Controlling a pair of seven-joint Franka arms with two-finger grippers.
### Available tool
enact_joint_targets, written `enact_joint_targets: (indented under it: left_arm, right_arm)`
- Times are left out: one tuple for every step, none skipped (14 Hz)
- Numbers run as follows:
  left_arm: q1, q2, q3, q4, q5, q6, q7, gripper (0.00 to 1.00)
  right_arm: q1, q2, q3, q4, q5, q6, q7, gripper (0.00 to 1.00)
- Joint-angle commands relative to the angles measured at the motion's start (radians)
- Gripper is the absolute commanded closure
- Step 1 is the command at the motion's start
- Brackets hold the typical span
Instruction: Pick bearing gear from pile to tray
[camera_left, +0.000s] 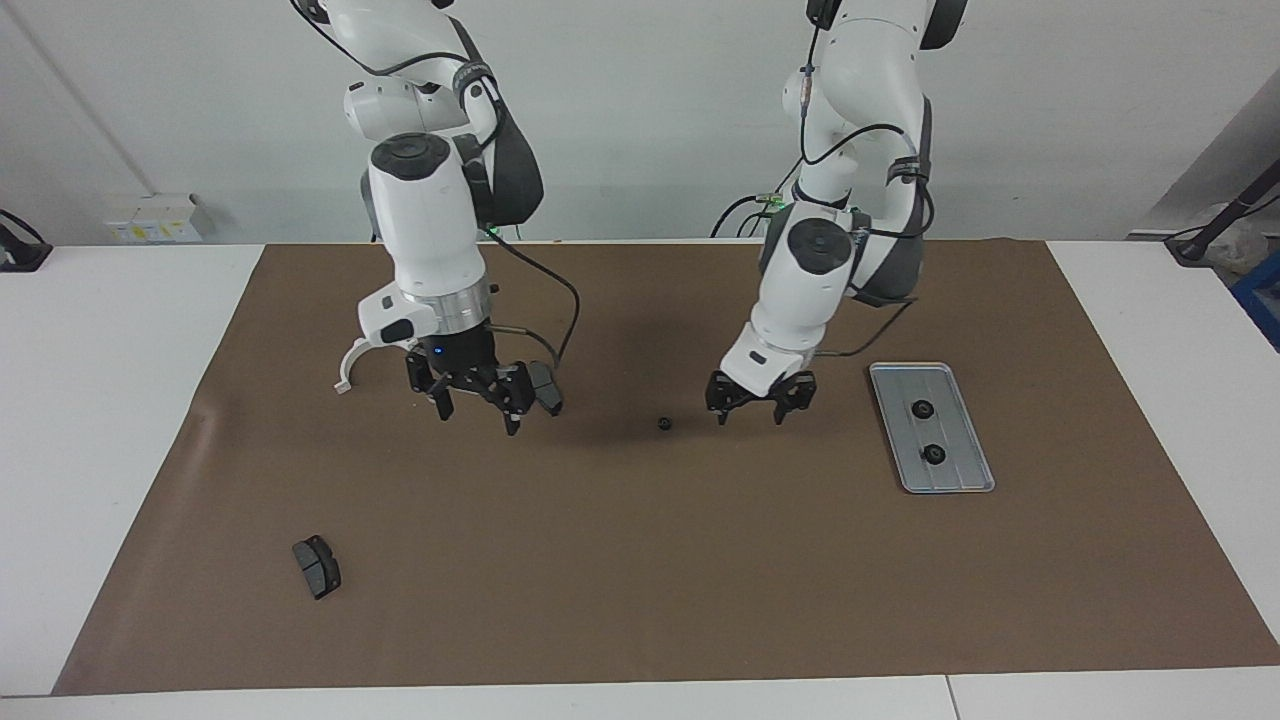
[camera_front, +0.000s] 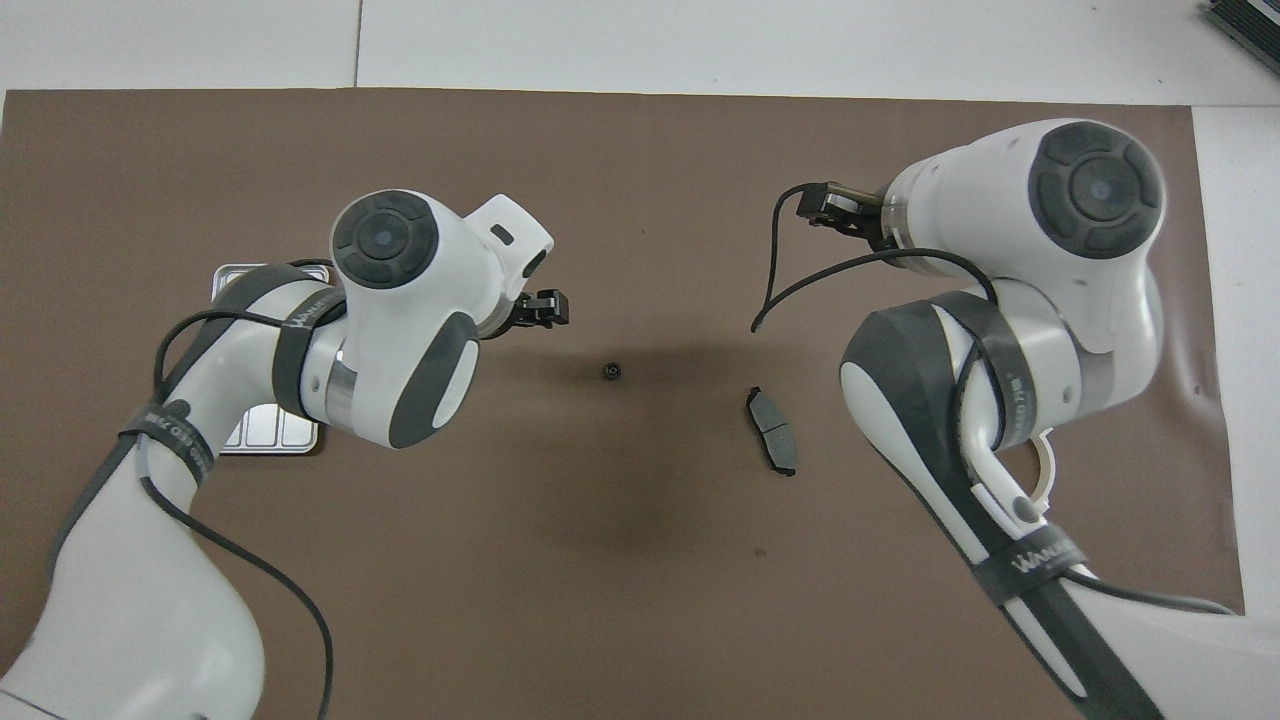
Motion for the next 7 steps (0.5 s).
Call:
enact_joint_targets:
  left_arm:
    - [-0.084,0.1,0.022,0.138,0.008,-0.045,-0.109,0.1]
    - [-0.112,0.116,0.022,0.138,0.011,-0.033,-0.126,0.1]
    - [-0.129,0.124,0.022,0.133,0.015,-0.022,-0.129,0.12]
    - [-0.132,0.125,0.022,0.123,0.019,0.013,-0.129,0.13]
    - [-0.132,0.125,0.022,0.101,0.022,0.042,-0.128,0.16]
    - [-0.138,0.125,0.022,0.077,0.024,0.064,-0.128,0.18]
    - [-0.149,0.122,0.022,0.052,0.024,0.088,-0.128,0.2]
  right_arm:
    - [-0.069,-0.122,0.013,-0.041,-0.003,-0.114,-0.106,0.0]
    - [-0.092,-0.151,0.013,-0.039,-0.003,-0.177,-0.14,0.0]
    - [-0.118,-0.171,0.013,-0.036,-0.001,-0.217,-0.188,0.0]
    - [-0.136,-0.187,0.013,-0.032,-0.001,-0.248,-0.246,0.0]
    - [-0.148,-0.199,0.011,-0.026,0.0,-0.286,-0.298,0.0]
    - [-0.156,-0.207,0.01,-0.019,0.0,-0.321,-0.327,0.0]
    - [-0.161,-0.213,0.008,-0.012,0.0,-0.341,-0.335,0.0]
